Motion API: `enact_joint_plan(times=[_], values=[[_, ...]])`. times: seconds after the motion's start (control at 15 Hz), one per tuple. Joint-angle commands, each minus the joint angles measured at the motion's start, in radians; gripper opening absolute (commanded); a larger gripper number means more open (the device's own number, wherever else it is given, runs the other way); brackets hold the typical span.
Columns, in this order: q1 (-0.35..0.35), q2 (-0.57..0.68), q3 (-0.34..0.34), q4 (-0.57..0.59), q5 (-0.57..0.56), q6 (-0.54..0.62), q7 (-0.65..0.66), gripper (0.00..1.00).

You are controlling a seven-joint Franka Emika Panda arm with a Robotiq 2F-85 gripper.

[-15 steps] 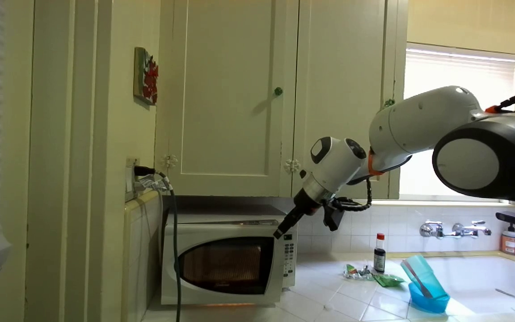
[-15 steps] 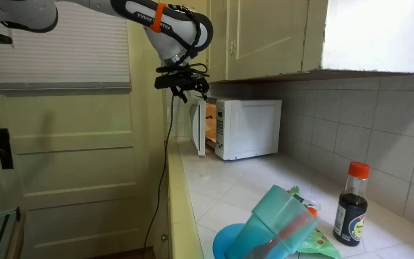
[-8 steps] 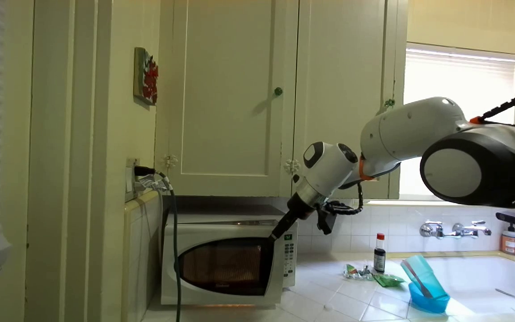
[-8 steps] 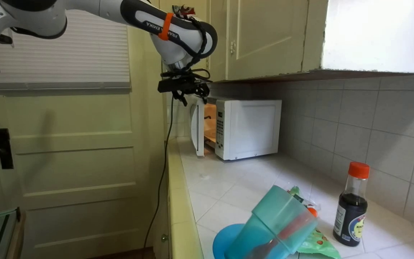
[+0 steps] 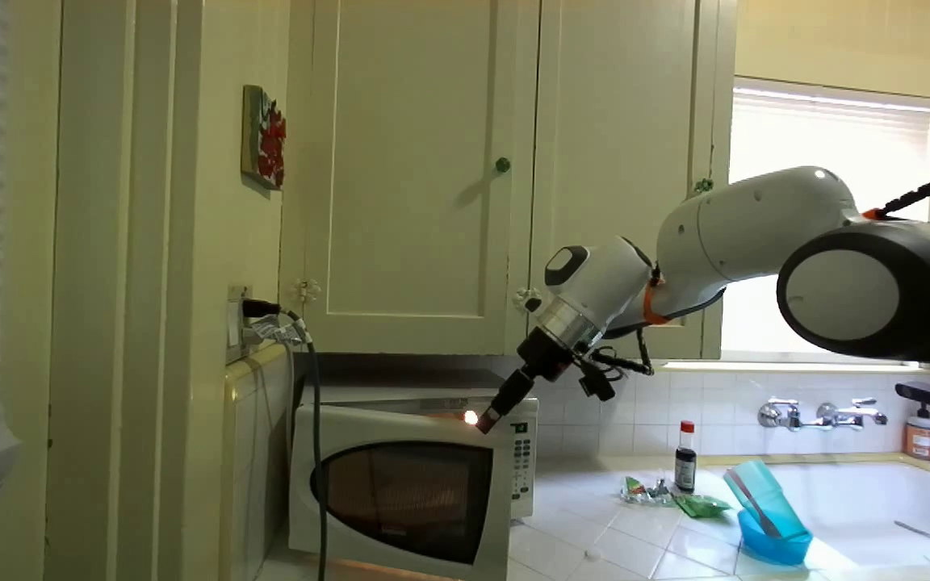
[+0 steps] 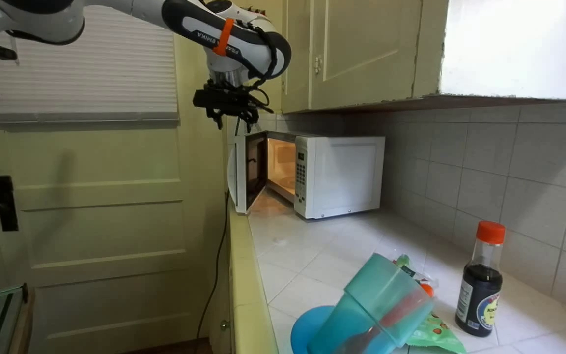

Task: Open the microwave

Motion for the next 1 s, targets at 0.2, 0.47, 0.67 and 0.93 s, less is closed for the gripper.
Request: enact_joint_plan(times=[0.2, 0.47, 0.67, 0.93], values=[[-0.137, -0.088, 0.252, -0.137, 0.017, -0.007, 0.003, 1.0], [-0.117, -0.136, 0.188, -0.158, 0.1, -0.113, -0.047, 1.0], [-0.12, -0.188, 0.16, -0.18, 0.158, -0.193, -0.049, 1.0], [-0.098, -0.204, 0.104, -0.18, -0.03, -0.305, 0.137, 1.0]])
